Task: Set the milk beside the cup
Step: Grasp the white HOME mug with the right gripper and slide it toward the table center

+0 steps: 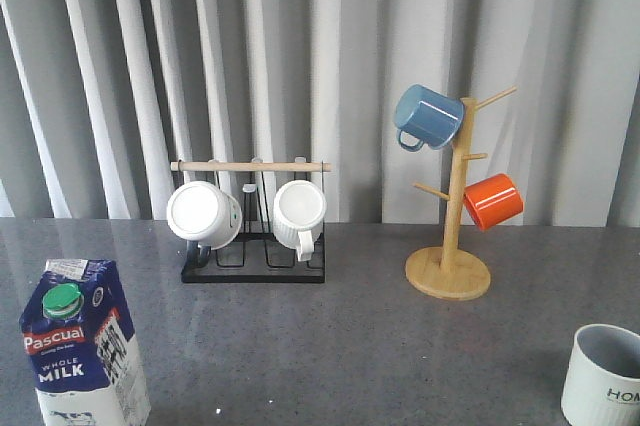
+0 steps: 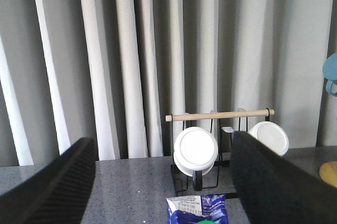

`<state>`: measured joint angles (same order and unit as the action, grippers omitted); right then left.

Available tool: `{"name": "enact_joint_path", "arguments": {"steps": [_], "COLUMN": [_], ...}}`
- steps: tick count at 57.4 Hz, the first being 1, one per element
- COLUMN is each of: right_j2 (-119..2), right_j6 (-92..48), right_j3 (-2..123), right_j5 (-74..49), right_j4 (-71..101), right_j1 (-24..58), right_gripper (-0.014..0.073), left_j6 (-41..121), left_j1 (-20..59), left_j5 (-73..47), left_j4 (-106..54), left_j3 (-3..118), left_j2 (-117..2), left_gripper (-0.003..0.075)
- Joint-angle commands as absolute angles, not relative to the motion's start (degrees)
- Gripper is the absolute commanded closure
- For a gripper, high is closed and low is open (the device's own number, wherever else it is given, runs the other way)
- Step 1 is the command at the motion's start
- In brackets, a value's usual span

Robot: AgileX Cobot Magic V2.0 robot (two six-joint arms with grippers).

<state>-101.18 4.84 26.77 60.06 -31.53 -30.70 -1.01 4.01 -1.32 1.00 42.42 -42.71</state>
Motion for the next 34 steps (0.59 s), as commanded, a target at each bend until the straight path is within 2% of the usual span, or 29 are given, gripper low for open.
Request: {"name": "enact_joint_path", "arguments": {"steps": [1, 6, 9, 12, 18, 27, 34], "right_j2": [-101.6, -103.6, -104.6, -105.4, -105.3, -104.6, -100.7], "right_j6": [6.3, 7.2, 8.6, 10.5, 13.4, 21.5, 24.3], "right_j3": [29.8, 32.4, 34.1, 35.3, 36.3, 36.7, 36.7], "right_j5": [63.5, 63.6, 63.4, 63.3, 65.2, 72.8, 69.2], "right_j4": [-33.9, -35.9, -36.9, -37.2, -37.6, -37.1, -35.2], "right_j1": [-31.1, -30.9, -30.9, -30.9, -30.9, -28.3, -20.5], "right_gripper": [0.0104, 0.0142, 0.0208, 0.0316, 0.0611, 0.0595, 0.0595], "left_j6": [-1.2, -1.2, -1.2, -1.2, -1.2, -1.2, -1.2], "left_j1": [4.1, 4.1, 4.1, 4.1, 4.1, 4.1, 4.1], "left_j5": [3.1, 3.1, 3.1, 3.1, 3.1, 3.1, 3.1], "left_j4": [0.6, 0.6, 0.6, 0.6, 0.6, 0.6, 0.6], "left_j3": [44.4, 44.4, 44.4, 44.4, 44.4, 44.4, 44.4], "left_j2": [-42.5, -42.5, -42.5, -42.5, -42.5, -42.5, -42.5], "left_gripper": [0.0205, 0.0205, 0.0205, 0.0205, 0.0205, 0.0205, 0.0205]}}
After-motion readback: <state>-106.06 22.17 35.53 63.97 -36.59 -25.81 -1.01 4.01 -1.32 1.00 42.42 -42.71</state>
